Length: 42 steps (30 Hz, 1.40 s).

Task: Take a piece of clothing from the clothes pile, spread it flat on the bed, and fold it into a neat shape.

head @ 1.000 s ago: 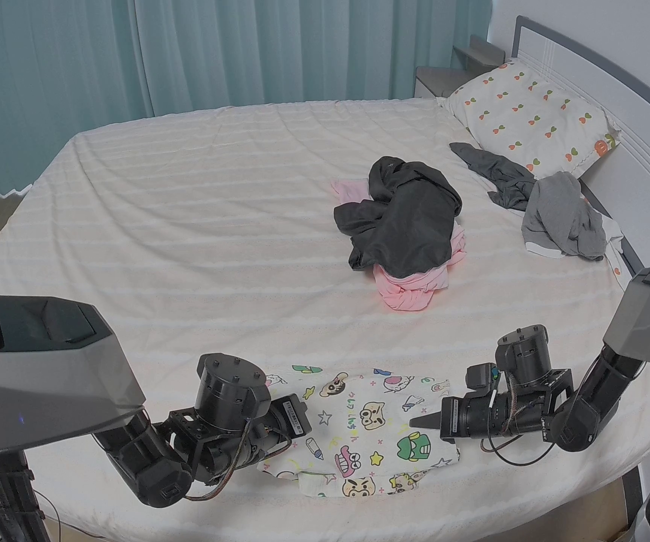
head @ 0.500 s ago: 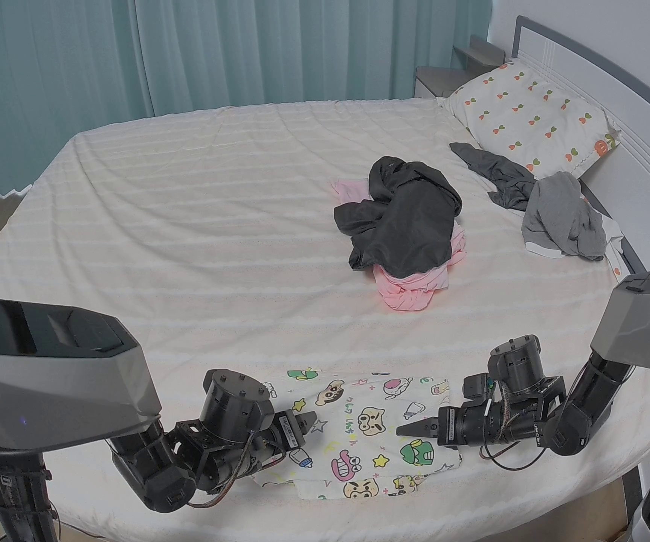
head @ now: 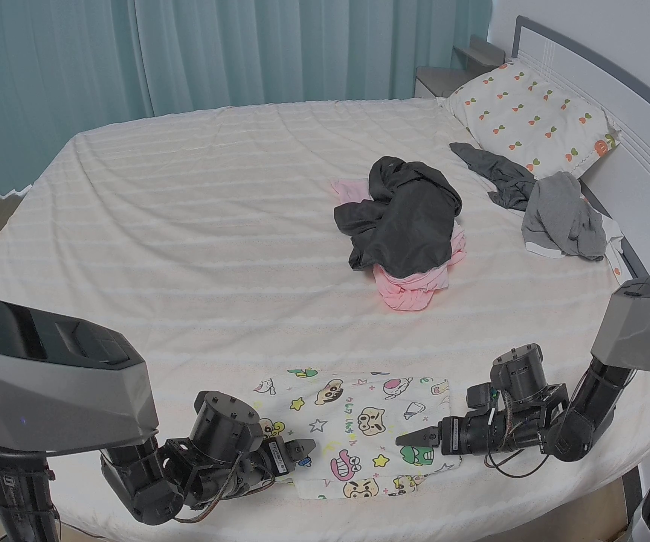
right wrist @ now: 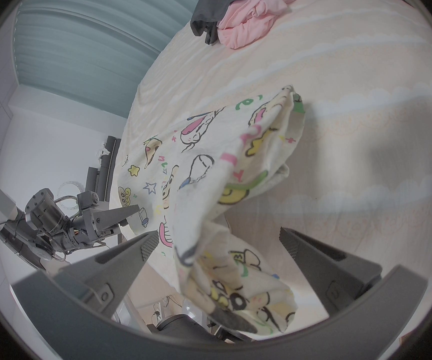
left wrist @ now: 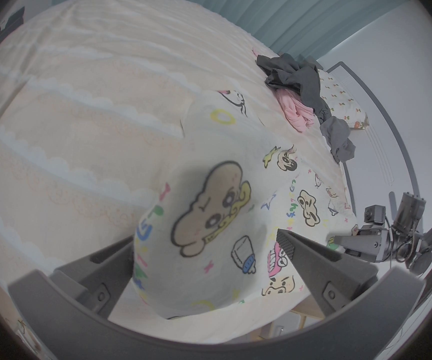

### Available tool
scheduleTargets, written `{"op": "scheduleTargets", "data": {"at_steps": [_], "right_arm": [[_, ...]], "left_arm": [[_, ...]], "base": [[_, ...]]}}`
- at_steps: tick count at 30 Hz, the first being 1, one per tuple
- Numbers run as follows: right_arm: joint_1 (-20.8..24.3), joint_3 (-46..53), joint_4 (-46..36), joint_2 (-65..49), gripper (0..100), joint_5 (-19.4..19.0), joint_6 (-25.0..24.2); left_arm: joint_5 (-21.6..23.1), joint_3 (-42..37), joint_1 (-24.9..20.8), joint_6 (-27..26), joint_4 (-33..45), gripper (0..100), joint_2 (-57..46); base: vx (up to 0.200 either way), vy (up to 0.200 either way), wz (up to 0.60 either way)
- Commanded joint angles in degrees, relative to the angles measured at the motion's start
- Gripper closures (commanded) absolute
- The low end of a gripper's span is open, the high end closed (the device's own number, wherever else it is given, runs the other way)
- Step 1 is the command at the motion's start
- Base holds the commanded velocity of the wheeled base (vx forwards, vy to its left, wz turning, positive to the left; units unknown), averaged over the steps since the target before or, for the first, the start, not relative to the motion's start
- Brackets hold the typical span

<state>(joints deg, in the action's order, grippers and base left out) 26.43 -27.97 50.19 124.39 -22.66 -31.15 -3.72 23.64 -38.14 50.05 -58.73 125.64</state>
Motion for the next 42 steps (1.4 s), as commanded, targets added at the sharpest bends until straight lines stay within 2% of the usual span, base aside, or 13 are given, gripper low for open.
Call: {"op": "scheduleTargets", "data": {"at_steps": [1,2,10,15,19,22,28,29,40,42], "right_arm": [[-0.1,1.0,0.1,-0.6,0,-0.1,-0.1],[-0.1,1.2,0.1,-0.6,0,-0.1,-0.1],[-0.2,2.0,0.2,-1.8,0,-0.2,-0.3],[-0.4,2.4,0.2,-2.1,0,-0.2,-0.3],[-0.5,2.4,0.2,-2.2,0,-0.2,-0.4],[-0.5,2.7,0.1,-3.5,0,-0.2,-0.7],[-0.5,3.9,0.1,-4.7,0,-0.2,-0.6],[-0.6,4.0,0.1,-4.7,0,-0.2,-0.6],[-1.3,6.8,0.2,-8.4,0,-0.4,-0.6],[-2.1,8.2,0.2,-11.2,0,-0.5,-0.8]], "left_arm": [[1.3,-1.0,-0.1,0.5,-0.7,0,0.4],[1.5,-1.0,0.0,0.5,-1.0,100,0.5],[1.6,-2.7,-0.2,0.4,-2.4,100,2.1],[2.0,-4.8,-0.7,0.7,-2.7,100,-0.7],[4.6,-4.9,-0.7,4.3,-2.4,100,-4.3],[10.0,-6.1,-0.7,8.2,-2.3,100,-6.5],[10.6,-6.7,-0.5,8.2,-2.3,100,-4.3],[10.6,-6.8,-0.5,8.2,-2.3,0,-3.6],[9.5,-9.2,0.5,7.9,-2.5,0,-5.1],[9.0,-9.5,4.0,8.3,-3.6,0,-8.8]], "base": [[0.000,0.000,0.00],[0.000,0.000,0.00],[0.000,0.000,0.00],[0.000,0.000,0.00],[0.000,0.000,0.00],[0.000,0.000,0.00],[0.000,0.000,0.00],[0.000,0.000,0.00],[0.000,0.000,0.00],[0.000,0.000,0.00]]}}
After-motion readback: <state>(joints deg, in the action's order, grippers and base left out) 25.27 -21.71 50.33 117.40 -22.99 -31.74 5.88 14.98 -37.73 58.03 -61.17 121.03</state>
